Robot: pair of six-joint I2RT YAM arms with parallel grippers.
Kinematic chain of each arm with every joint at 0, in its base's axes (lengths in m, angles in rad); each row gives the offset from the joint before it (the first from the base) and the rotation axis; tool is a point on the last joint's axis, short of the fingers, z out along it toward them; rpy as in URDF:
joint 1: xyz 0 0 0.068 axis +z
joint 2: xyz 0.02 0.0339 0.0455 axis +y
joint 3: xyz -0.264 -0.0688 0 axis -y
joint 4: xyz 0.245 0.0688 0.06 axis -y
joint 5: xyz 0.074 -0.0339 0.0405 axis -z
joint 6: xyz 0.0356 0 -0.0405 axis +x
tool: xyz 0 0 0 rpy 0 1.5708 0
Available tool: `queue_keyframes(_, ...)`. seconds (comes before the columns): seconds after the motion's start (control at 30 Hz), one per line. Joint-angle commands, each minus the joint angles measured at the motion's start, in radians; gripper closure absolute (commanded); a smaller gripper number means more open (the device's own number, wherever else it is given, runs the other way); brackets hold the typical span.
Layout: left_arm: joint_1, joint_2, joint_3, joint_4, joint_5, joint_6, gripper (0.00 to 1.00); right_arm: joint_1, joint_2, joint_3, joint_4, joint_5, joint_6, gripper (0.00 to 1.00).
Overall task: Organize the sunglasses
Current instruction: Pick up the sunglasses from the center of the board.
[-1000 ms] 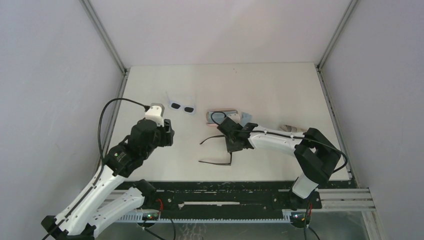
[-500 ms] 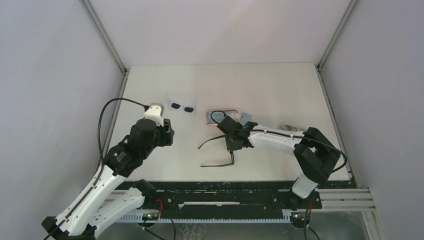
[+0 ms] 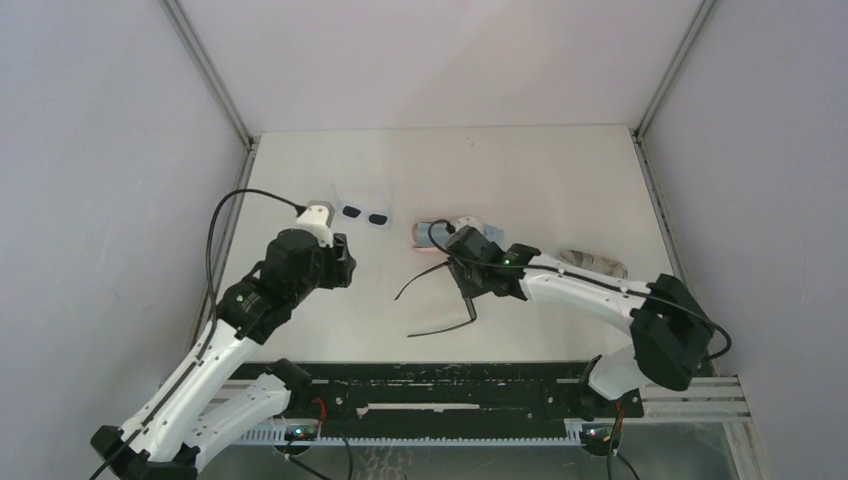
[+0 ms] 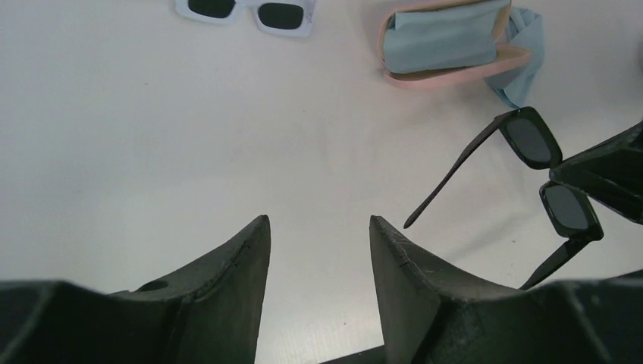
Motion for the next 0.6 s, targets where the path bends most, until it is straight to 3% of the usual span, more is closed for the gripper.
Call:
queue_keyframes(0.0,0.005,0.052,0.018,0.058,0.094,-0.001,0.45,0.034,-0.128,-0.044,0.067,-0.010,-0.128,1.00)
queue_keyframes(0.23,-0.061,0.113,-0.018,0.156,0.104,-0.097,0.45,0.101,-0.290,-0.106,0.088,0.026,-0.156,1.00)
queue_keyframes(0.57,-0.161,0.156,-0.088,0.253,0.058,-0.179,0.44,0.196,-0.385,-0.111,0.076,0.146,-0.098,1.00)
